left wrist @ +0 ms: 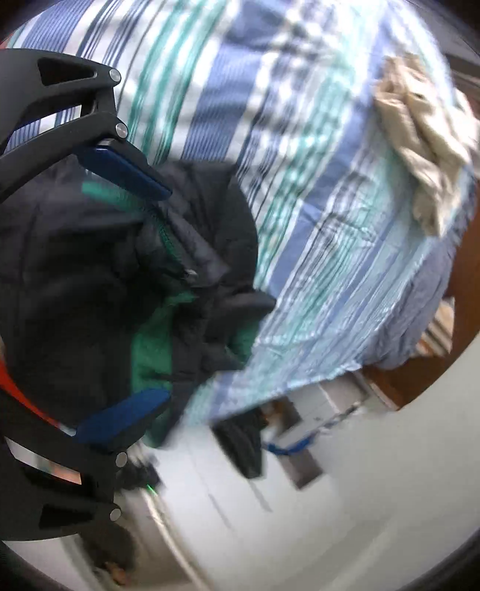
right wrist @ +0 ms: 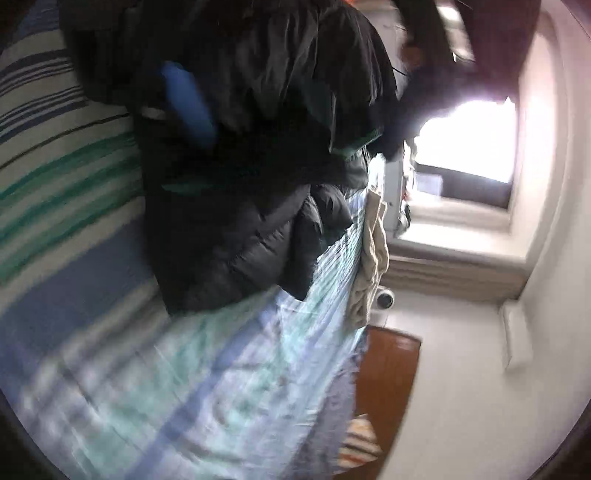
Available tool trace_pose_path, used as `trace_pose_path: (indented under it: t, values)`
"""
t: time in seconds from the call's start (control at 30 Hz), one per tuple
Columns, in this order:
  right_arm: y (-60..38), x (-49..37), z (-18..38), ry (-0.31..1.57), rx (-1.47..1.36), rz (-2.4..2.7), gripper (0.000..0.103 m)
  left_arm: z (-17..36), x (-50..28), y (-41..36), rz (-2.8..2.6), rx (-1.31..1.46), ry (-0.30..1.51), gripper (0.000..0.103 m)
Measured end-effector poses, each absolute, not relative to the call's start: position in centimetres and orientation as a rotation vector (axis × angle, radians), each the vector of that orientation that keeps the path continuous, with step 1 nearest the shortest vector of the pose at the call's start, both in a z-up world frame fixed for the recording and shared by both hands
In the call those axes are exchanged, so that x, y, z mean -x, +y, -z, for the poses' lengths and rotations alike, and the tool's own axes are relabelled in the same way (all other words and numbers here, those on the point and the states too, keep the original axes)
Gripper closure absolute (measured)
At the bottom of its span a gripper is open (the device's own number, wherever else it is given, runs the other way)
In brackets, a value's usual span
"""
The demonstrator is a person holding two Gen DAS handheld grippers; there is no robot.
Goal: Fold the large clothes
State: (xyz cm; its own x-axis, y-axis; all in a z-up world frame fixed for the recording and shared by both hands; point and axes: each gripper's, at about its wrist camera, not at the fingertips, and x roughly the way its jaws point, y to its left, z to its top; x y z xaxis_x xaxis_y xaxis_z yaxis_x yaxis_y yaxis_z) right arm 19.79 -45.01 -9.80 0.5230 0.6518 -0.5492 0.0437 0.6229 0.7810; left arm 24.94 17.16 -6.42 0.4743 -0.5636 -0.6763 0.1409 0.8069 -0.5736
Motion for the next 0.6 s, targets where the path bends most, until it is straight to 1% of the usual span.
trace_pose_path:
  t: [0.1, 0.17, 0.23, 0.27, 0.3, 0.33, 0.37, 0.4, 0.43, 0.47, 0.5, 0.53, 0.6]
  values:
    - [-43.3, -20.9, 8.7, 0.995, -0.547, -0.366, 0.0, 8.2, -25.3, 16.0, 0.407, 0.337, 1.045, 0.002]
    - [-41.5, -22.4, 9.4, 1.02, -0.328, -0.276, 0.0, 10.5, -26.1, 14.1, 0.368, 0.248, 1.095, 0.002]
    - [-40.3, -23.9, 10.9, 1.029, -0.21, -0.229, 0.0, 12.3, -26.7, 12.6, 0.343, 0.175, 1.12, 0.003]
    - [-39.9, -24.4, 11.7, 1.045, -0.191, -0.231, 0.0, 13.0, -26.9, 11.8, 0.333, 0.143, 1.128, 0.009]
    - [-39.2, -24.9, 12.4, 1.072, -0.198, -0.262, 0.007, 13.4, -27.0, 11.2, 0.331, 0.116, 1.136, 0.029]
    - [-39.3, -24.9, 12.6, 1.069, -0.203, -0.288, 0.021, 13.5, -27.0, 10.7, 0.311, 0.091, 1.146, 0.035]
    - [-38.8, -24.6, 12.0, 1.05, -0.184, -0.286, 0.055, 13.3, -26.8, 10.6, 0.287, 0.079, 1.141, 0.062]
    - [-38.6, -24.1, 11.1, 1.026, -0.147, -0.267, 0.078, 12.5, -26.4, 10.6, 0.27, 0.074, 1.132, 0.086]
    - [-38.2, -23.4, 9.8, 0.996, -0.097, -0.241, 0.083, 11.3, -26.1, 10.8, 0.258, 0.076, 1.108, 0.087]
    - [-37.9, -23.1, 8.2, 0.966, -0.065, -0.224, 0.086, 9.8, -25.7, 11.2, 0.261, 0.09, 1.067, 0.089]
    - [-37.9, -22.7, 6.3, 0.921, -0.041, -0.209, 0.087, 8.8, -25.5, 11.4, 0.267, 0.102, 1.037, 0.089]
    - [-38.0, -22.7, 5.0, 0.89, -0.032, -0.197, 0.088, 6.7, -25.4, 11.7, 0.269, 0.125, 0.975, 0.089]
    - [-38.2, -23.6, 2.0, 0.81, -0.035, -0.163, 0.088, 4.2, -25.9, 12.0, 0.245, 0.164, 0.886, 0.089]
